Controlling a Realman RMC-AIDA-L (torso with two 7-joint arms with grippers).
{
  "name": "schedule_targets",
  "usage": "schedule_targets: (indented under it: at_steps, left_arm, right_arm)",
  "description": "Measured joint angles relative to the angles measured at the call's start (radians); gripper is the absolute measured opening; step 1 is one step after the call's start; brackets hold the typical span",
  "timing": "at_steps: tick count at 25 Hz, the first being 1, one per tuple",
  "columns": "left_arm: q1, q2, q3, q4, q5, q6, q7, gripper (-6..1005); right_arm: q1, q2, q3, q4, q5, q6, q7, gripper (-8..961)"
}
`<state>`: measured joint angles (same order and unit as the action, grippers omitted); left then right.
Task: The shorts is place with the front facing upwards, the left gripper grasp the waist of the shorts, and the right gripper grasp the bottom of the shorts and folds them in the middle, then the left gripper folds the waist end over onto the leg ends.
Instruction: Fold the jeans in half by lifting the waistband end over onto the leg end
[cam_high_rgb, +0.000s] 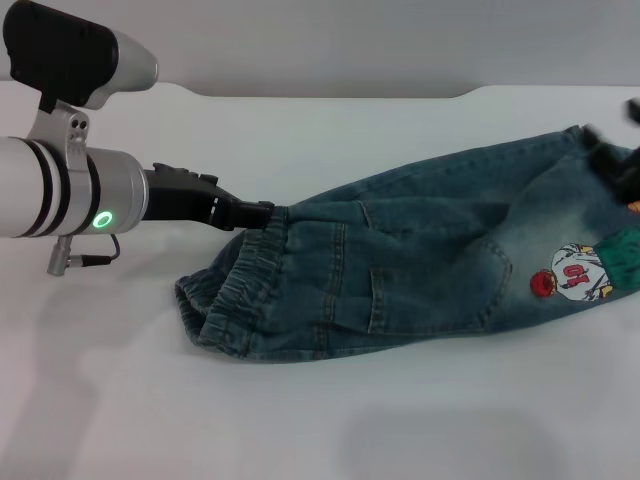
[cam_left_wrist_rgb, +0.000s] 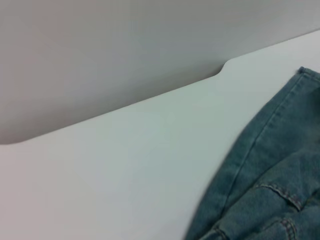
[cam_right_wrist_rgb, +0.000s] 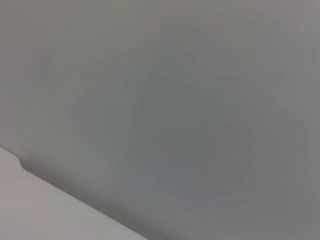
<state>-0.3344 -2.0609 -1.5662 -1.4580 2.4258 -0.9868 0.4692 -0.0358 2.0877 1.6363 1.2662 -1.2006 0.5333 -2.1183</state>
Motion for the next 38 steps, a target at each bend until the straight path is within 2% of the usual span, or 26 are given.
schedule_targets:
  at_steps: [2,4,5,7,8,11,17,24,38]
  left_arm:
    - [0.0,0.0,0.0,0.0,0.0,0.0,0.0,836]
    - [-0.007,0.002,-0.02,-0.01,0.004,-0.062,-0.042,836]
    - [-0.006,0.002,-0.026,-0.02,0.005,-0.079,-0.053,836]
    - [-0.006,0.002,-0.026,-0.02,0.005,-0.079,-0.053,836]
    - [-0.006,0.002,-0.026,-0.02,0.005,-0.079,-0.053,837]
    - [0.025,0.004,-0.047,-0.118,0.053,-0.182,-0.099,837]
    - [0.025,0.002,-0.048,-0.197,0.135,-0.32,-0.164,834]
    - [0.022,0.002,-0.042,-0.195,0.138,-0.344,-0.189,834]
    - [0.005,0.0,-0.031,-0.187,0.134,-0.49,-0.264,835]
  right_arm:
    - [-0.004,0.0,-0.074,-0.048,0.214,-0.01,-0.233,563]
    - [0.006,-0.002,-0.128,-0.112,0.413,-0.007,-0.439,462]
    - [0.034,-0.002,-0.175,-0.186,0.554,0.003,-0.594,412]
    - [0.049,-0.002,-0.193,-0.219,0.602,0.008,-0.647,311]
    - [0.066,-0.002,-0.207,-0.25,0.629,0.009,-0.675,293]
    - [0.102,-0.001,-0.235,-0.32,0.702,0.015,-0.692,238]
    - [0.114,-0.004,-0.239,-0.357,0.742,0.062,-0.698,127]
    - [0.107,-0.006,-0.226,-0.376,0.743,0.096,-0.707,-2]
    - [0.109,-0.005,-0.195,-0.41,0.745,0.132,-0.715,-2]
